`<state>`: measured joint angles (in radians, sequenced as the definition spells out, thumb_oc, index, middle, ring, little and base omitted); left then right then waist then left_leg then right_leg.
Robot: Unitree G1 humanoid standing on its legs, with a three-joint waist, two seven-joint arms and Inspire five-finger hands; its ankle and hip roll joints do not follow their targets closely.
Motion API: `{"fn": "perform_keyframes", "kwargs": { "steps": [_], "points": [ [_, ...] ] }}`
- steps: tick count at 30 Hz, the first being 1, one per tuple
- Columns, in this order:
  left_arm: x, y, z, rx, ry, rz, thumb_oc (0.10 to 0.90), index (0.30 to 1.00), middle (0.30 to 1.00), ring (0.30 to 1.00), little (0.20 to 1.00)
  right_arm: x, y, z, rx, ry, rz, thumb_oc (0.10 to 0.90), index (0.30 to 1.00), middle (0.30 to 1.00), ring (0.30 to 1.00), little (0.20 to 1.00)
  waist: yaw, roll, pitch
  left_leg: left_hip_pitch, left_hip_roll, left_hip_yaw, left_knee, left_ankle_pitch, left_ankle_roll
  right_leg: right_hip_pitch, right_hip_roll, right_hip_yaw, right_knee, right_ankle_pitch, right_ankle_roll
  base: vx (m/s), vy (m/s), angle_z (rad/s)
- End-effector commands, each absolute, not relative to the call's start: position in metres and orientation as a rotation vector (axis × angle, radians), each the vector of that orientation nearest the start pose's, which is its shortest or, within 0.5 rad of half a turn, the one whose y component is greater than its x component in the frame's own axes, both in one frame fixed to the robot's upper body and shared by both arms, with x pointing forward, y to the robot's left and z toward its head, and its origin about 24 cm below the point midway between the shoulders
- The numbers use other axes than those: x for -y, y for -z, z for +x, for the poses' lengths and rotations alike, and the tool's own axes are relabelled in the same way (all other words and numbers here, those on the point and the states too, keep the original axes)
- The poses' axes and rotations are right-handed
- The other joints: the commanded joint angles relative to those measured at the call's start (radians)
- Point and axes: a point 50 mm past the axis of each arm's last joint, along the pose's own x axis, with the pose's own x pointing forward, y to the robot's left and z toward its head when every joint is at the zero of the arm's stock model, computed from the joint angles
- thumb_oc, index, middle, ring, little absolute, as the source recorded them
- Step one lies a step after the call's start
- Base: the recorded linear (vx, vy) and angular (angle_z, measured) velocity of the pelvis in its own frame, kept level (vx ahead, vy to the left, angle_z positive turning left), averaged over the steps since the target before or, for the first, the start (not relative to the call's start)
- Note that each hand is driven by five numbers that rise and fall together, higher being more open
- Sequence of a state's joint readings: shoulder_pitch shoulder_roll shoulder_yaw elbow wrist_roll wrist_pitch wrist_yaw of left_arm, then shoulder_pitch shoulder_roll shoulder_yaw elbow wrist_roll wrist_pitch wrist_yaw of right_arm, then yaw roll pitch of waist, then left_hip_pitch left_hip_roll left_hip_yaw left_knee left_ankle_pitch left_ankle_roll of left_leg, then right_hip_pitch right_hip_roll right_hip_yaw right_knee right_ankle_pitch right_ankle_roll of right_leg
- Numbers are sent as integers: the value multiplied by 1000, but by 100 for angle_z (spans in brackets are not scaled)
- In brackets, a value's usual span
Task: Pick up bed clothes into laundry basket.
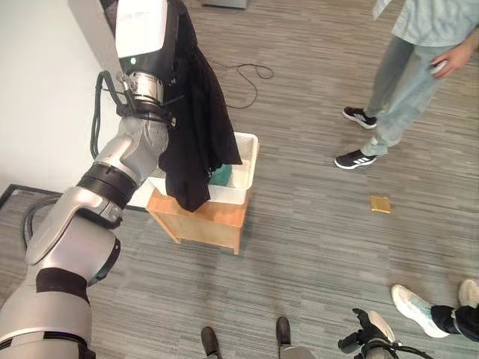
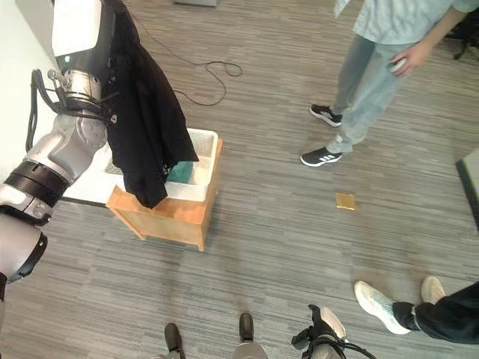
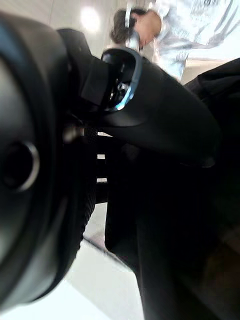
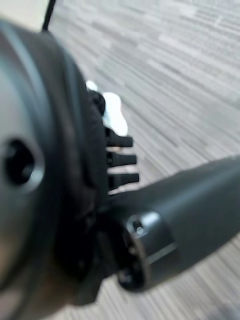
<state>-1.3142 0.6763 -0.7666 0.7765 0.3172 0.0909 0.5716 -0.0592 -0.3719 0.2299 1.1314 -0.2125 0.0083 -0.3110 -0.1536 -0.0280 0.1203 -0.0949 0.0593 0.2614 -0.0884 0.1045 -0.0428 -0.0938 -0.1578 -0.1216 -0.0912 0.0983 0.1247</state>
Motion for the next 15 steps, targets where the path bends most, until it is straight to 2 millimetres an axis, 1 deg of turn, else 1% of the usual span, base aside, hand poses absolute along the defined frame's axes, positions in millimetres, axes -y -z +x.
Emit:
{"fn": "perform_keyframes", "kwargs": {
  "steps": [1,2,3,6,7,9,11,12,13,14,15],
  "points": [
    [-179,-437,360,984,-810,1280,400,300,300,300,300,316,112,142,-980,258,-908,800,900,900,900,900,11,8,-18,50,47,-32,1,-107,-62,41,-61,-58,4,17,131,2,28,-17],
    [-179,-437,360,984,-810,1280,400,300,300,300,300,316,112,142,-980,258,-908,800,900,900,900,900,11,8,-18,50,46,-32,1,-107,-62,40,-61,-58,4,17,131,-29,24,-17],
    [-186,-441,360,954,-842,1316,400,300,300,300,300,320,109,144,-977,283,-907,800,900,900,900,900,-2,4,-14,36,49,-21,1,-104,-62,16,-57,-49,4,33,135,-35,42,-11],
    [-194,-452,355,951,-877,1346,400,300,300,300,300,318,112,140,-990,270,-905,800,900,900,900,900,-12,-5,-17,21,59,3,1,-100,-66,-18,-47,-38,4,48,137,-17,52,-24],
    [-194,-452,355,952,-877,1347,400,300,300,300,300,317,112,141,-989,269,-903,800,900,900,900,900,-11,-7,-19,20,59,4,1,-100,-66,-20,-47,-37,4,49,137,13,40,-42],
    [-188,-461,350,994,-884,1360,400,300,300,300,300,318,114,135,-1002,281,-885,800,900,900,900,900,-14,-13,-19,14,59,2,1,-101,-67,-28,-51,-40,4,52,137,14,33,-29],
    [-185,-462,349,1005,-882,1381,400,300,300,300,300,318,114,134,-1005,284,-879,800,900,900,900,900,-16,-15,-19,11,56,-2,1,-101,-66,-29,-53,-42,4,53,137,3,10,-3],
    [-178,-464,347,1038,-881,1398,400,300,300,300,300,304,115,149,-956,238,-871,800,900,900,900,900,-2,-16,-15,6,54,-12,1,-101,-64,-26,-54,-52,4,51,137,-17,15,-4],
    [-175,-469,343,1071,-917,1408,400,300,300,300,300,291,121,146,-945,200,-880,800,900,900,900,900,1,-19,-9,-3,50,-21,1,-100,-60,-37,-55,-51,4,57,137,0,0,0],
    [-175,-468,343,1070,-917,1409,400,300,300,300,300,291,121,146,-946,200,-880,800,900,900,900,900,0,-19,-10,-4,50,-20,1,-100,-60,-38,-55,-50,4,58,137,-34,37,2],
    [-178,-471,341,1069,-937,1405,400,300,300,300,300,288,125,139,-954,184,-899,800,900,900,900,900,-7,-23,-5,-10,51,-17,1,-97,-60,-47,-52,-46,4,66,137,-49,27,4]
  ]
}}
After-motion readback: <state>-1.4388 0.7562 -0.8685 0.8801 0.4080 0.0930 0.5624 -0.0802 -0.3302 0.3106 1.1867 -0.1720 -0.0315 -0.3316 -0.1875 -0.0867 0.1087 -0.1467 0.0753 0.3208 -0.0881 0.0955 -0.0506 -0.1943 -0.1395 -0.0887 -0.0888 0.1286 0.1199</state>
